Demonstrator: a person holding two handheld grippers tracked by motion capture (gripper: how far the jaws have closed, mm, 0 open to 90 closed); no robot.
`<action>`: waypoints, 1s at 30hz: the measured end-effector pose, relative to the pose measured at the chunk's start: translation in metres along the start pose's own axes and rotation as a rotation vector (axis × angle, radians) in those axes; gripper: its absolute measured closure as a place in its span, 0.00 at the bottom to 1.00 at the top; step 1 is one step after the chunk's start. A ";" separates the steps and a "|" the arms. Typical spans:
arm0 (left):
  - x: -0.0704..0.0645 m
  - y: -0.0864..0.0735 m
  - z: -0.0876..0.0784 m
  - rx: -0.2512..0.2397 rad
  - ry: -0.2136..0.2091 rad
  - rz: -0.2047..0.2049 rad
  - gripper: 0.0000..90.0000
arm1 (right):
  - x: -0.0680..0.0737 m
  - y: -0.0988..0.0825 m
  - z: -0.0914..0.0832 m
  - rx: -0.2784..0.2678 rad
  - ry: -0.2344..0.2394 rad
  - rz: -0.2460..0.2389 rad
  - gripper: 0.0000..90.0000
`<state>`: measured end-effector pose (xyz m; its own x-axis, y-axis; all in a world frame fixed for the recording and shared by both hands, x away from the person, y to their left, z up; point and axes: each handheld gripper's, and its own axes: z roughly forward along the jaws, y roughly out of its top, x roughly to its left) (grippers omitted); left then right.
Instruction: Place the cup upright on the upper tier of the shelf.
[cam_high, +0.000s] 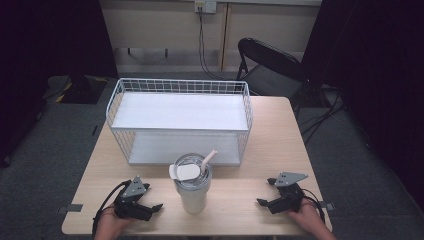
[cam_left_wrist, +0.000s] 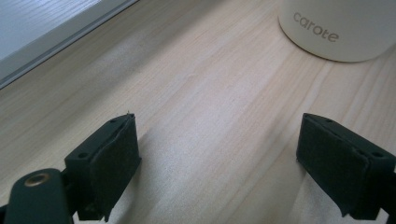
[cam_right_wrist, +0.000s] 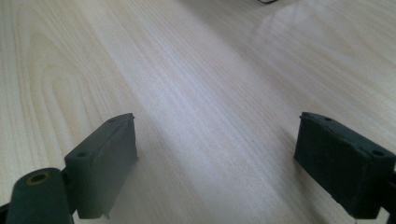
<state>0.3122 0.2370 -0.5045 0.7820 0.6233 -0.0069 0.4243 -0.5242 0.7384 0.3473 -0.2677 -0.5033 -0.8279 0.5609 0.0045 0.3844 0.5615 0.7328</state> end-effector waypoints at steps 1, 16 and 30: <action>0.000 0.000 0.000 0.002 -0.004 0.002 0.14 | 0.000 0.000 0.000 0.000 0.000 0.000 0.14; -0.018 0.017 -0.002 -0.082 -0.099 0.028 0.19 | 0.000 0.000 0.000 -0.001 0.000 0.001 0.14; -0.039 0.040 -0.002 -0.200 -0.197 0.059 0.19 | 0.000 0.000 0.000 0.001 -0.001 -0.001 0.14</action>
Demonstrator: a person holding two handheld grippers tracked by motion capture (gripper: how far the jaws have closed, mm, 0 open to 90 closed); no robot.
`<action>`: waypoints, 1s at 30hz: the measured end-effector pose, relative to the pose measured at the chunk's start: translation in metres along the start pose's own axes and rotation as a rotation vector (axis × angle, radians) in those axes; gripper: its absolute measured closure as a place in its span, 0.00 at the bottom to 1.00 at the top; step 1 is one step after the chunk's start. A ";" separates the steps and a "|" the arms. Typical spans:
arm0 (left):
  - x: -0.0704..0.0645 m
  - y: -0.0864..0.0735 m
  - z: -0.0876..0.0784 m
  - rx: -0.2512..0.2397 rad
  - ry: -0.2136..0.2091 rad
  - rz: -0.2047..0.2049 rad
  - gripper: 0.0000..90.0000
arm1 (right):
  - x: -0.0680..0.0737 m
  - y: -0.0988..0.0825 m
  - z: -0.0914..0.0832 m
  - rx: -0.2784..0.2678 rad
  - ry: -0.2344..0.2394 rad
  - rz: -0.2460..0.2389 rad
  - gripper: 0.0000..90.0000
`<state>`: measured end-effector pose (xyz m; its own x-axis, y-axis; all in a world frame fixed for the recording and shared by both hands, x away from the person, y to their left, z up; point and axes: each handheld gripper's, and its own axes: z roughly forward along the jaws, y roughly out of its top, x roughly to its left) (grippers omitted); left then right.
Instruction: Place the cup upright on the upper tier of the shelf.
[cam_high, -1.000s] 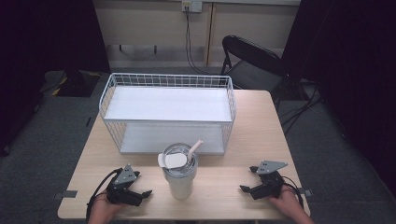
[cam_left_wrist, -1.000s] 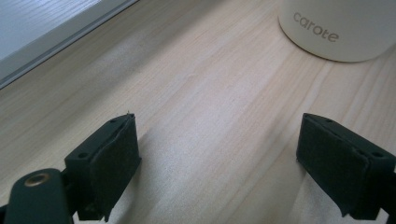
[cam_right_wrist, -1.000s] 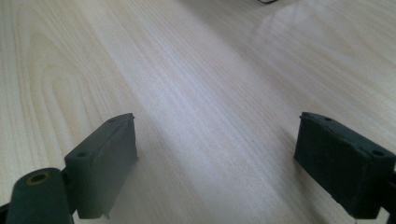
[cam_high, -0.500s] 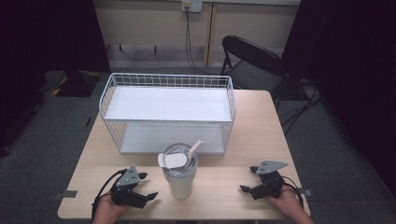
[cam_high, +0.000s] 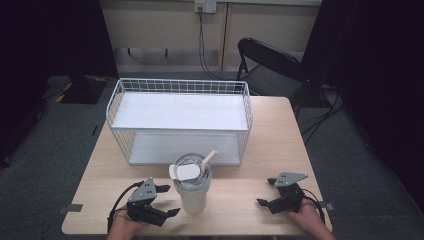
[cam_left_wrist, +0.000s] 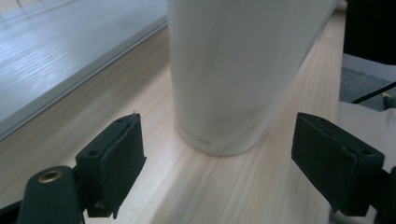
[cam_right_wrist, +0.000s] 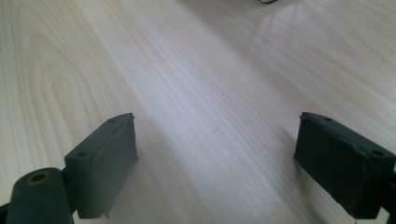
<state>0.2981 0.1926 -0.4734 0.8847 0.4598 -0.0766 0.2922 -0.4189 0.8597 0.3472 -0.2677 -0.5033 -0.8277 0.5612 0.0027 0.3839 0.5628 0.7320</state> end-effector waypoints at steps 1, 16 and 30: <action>0.000 0.000 0.000 0.000 0.000 0.000 0.19 | 0.000 0.000 0.000 0.000 0.000 0.000 0.14; -0.007 0.015 0.004 -0.040 -0.022 0.011 0.19 | 0.000 0.000 0.000 0.000 0.000 0.001 0.14; -0.008 0.022 0.001 -0.081 -0.028 0.003 0.23 | 0.000 0.000 0.000 0.000 0.000 0.001 0.14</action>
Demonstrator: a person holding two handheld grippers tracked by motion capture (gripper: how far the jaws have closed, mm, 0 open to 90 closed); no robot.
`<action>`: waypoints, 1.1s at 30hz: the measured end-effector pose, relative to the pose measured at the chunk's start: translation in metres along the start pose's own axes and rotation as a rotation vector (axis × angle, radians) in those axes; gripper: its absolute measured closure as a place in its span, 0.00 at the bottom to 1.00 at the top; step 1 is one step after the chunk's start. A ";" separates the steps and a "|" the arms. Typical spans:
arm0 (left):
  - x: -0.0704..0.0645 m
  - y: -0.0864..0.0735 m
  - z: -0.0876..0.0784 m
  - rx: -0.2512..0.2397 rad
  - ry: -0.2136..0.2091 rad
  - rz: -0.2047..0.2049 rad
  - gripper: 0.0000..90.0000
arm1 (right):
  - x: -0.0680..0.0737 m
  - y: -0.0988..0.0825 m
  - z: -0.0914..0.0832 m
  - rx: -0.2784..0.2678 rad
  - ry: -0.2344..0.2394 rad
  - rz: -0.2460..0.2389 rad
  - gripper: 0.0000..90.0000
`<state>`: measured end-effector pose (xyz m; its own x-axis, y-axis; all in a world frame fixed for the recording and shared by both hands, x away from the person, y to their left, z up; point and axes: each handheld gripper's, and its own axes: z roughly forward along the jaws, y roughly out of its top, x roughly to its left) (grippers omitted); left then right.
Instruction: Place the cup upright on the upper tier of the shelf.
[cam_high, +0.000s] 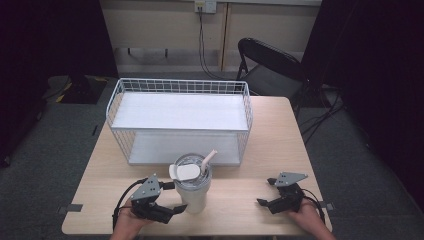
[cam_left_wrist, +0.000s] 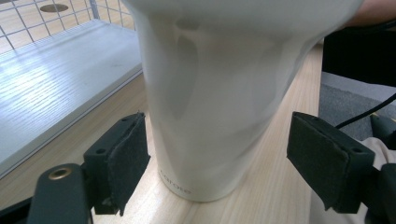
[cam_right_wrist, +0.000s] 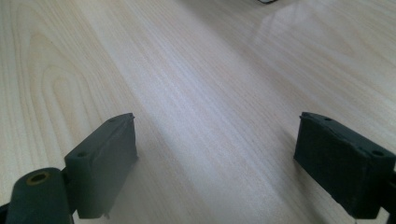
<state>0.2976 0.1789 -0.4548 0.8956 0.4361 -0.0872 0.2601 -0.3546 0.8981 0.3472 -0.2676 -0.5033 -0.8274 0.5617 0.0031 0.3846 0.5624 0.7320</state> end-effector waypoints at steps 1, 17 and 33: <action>0.000 0.000 0.000 0.000 0.000 0.000 0.23 | 0.000 0.000 0.000 0.000 0.000 0.000 0.14; -0.001 0.006 0.004 -0.016 -0.003 0.005 0.21 | 0.000 0.000 0.000 0.000 0.000 0.000 0.14; -0.004 0.005 0.016 -0.082 0.036 0.035 0.16 | 0.000 0.000 0.000 0.000 0.000 0.000 0.14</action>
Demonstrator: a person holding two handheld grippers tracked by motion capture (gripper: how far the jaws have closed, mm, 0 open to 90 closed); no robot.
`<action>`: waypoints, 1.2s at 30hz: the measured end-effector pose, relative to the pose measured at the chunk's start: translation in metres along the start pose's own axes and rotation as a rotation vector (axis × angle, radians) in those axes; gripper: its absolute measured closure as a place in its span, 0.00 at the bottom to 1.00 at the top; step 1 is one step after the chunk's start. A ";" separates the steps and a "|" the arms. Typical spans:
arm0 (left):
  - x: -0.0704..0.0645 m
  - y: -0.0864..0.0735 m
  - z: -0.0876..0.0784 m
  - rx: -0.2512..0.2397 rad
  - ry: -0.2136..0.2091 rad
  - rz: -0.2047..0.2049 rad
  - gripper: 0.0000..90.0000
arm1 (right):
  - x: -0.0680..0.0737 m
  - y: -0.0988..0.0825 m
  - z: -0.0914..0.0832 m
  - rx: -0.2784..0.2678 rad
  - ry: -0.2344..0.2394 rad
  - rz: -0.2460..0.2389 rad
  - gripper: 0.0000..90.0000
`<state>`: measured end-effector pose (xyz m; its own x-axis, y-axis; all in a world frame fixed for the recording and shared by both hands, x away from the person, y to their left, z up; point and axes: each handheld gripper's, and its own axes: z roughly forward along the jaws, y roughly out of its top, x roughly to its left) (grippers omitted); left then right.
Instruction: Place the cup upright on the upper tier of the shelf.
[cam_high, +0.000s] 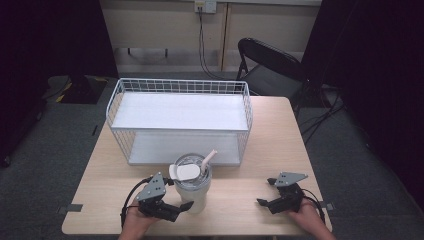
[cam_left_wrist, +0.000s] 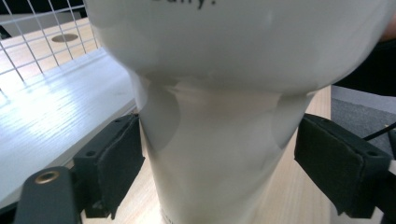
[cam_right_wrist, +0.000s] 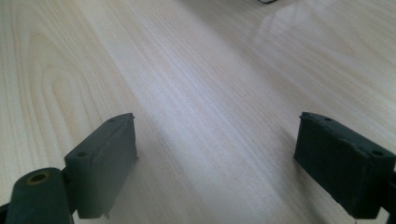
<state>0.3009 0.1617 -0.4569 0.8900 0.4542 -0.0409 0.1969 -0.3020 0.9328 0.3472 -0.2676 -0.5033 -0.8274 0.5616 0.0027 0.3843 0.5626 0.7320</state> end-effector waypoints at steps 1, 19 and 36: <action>0.000 0.000 0.002 -0.012 0.006 0.006 0.15 | 0.000 0.000 0.000 0.000 0.000 0.000 0.14; -0.002 0.002 0.025 -0.111 0.042 0.030 0.06 | 0.000 0.000 0.000 0.000 0.000 0.000 0.14; -0.005 0.004 0.032 -0.200 0.042 -0.024 0.09 | 0.000 0.000 0.000 0.000 0.000 0.000 0.14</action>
<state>0.3105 0.1311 -0.4647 0.8671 0.4953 -0.0527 0.1284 -0.1201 0.9844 0.3472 -0.2677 -0.5032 -0.8274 0.5616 0.0028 0.3843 0.5624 0.7321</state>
